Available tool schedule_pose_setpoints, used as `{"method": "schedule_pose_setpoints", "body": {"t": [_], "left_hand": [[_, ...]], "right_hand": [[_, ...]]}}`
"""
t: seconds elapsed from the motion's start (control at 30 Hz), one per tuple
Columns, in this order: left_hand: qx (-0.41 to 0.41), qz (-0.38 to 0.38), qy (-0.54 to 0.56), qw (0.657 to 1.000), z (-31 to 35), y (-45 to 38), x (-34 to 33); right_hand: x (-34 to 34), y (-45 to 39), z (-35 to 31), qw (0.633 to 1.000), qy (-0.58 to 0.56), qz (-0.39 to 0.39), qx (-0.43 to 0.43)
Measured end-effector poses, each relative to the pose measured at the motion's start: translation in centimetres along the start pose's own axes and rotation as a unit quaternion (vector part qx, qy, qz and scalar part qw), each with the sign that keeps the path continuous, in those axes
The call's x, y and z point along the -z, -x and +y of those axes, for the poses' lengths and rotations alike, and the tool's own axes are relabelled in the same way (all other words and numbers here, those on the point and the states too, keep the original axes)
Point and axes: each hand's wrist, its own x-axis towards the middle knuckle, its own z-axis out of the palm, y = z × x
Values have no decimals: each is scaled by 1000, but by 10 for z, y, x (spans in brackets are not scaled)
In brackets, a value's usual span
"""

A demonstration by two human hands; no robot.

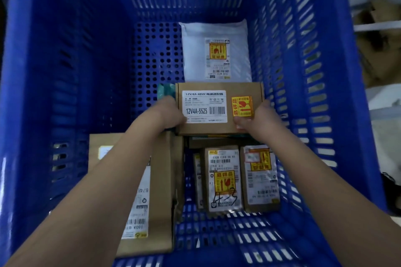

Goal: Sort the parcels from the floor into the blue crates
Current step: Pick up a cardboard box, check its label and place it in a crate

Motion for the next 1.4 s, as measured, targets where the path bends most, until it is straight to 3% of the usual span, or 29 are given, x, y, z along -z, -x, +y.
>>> {"method": "schedule_pose_setpoints", "body": {"t": [0.1,0.23,0.47,0.57,0.7,0.83,0.93,1.07,1.2,1.3,1.4], "left_hand": [[-2,-18,-41,999,4,-4,1],[-14,-13,-65,998,6,-4,2],[14,-59,-118,991,10,6,7],[10,-38,-173,984,23,17,15],[-63,97,-257,959,58,49,19],[-271,181,-87,941,106,100,4],[-401,190,0,896,136,138,-23],[-511,162,-21,844,169,174,-72],[-570,95,-109,809,194,201,-138],[-586,41,-202,784,204,210,-190],[-573,0,-330,750,209,225,-266]], "right_hand": [[4,3,-2,994,107,3,-22],[2,11,-15,941,339,17,5],[3,18,-25,921,387,-30,-7],[13,32,-22,946,324,1,3],[33,74,-18,967,209,95,106],[57,127,-5,952,4,206,225],[72,163,22,915,-119,303,237],[83,188,85,869,-246,398,160],[72,197,169,828,-351,437,-14],[44,192,225,840,-355,399,-97],[-9,192,289,881,-276,327,-199]]}}
